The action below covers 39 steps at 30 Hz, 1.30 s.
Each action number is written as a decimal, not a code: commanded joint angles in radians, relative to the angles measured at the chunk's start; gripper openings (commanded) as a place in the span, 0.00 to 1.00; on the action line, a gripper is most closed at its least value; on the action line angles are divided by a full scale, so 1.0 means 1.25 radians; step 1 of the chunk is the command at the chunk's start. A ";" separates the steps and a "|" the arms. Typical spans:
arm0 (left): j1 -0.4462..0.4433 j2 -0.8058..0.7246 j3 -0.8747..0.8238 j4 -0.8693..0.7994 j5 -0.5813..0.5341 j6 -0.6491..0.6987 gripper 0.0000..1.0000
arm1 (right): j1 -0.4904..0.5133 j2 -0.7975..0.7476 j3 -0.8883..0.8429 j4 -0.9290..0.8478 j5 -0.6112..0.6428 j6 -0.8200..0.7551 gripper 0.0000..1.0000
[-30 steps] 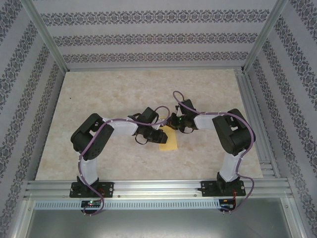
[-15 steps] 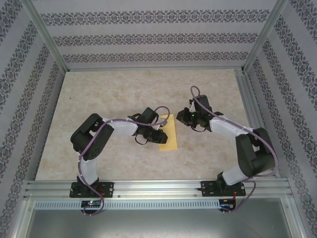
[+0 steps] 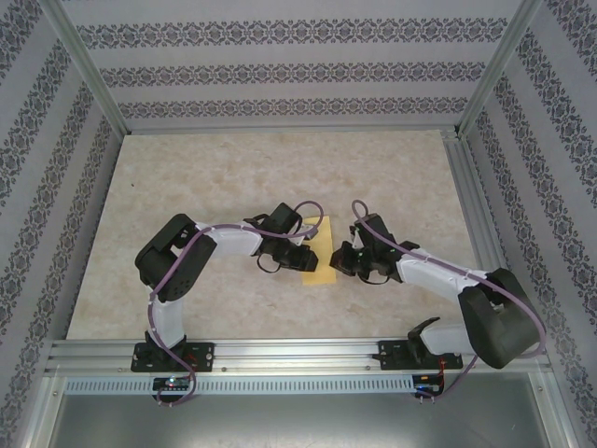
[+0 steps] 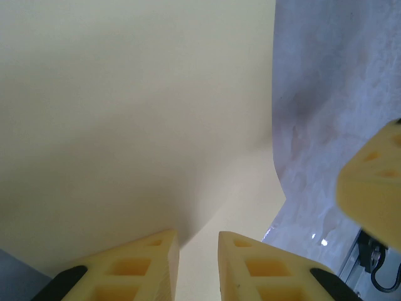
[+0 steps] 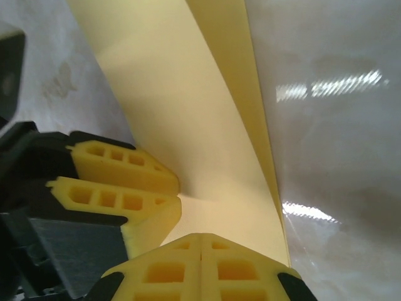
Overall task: Fold a paper plane with a square sheet of paper (fold left side to right side)
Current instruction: Hold the square sheet of paper at the center of the table.
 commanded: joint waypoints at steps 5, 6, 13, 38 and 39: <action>-0.016 0.028 0.000 -0.053 -0.031 0.001 0.26 | 0.046 0.103 -0.015 0.112 0.025 0.051 0.01; -0.016 0.027 0.002 -0.053 -0.031 0.000 0.26 | 0.049 0.112 -0.015 0.120 0.028 0.054 0.01; -0.016 0.027 0.024 -0.065 -0.038 0.001 0.27 | 0.058 0.146 -0.015 0.082 0.049 0.027 0.01; 0.022 0.040 0.154 -0.096 -0.019 0.031 0.30 | 0.053 0.155 -0.045 0.043 0.085 -0.009 0.01; 0.025 0.045 0.150 -0.090 -0.019 0.032 0.30 | 0.053 0.154 -0.045 0.041 0.086 -0.009 0.01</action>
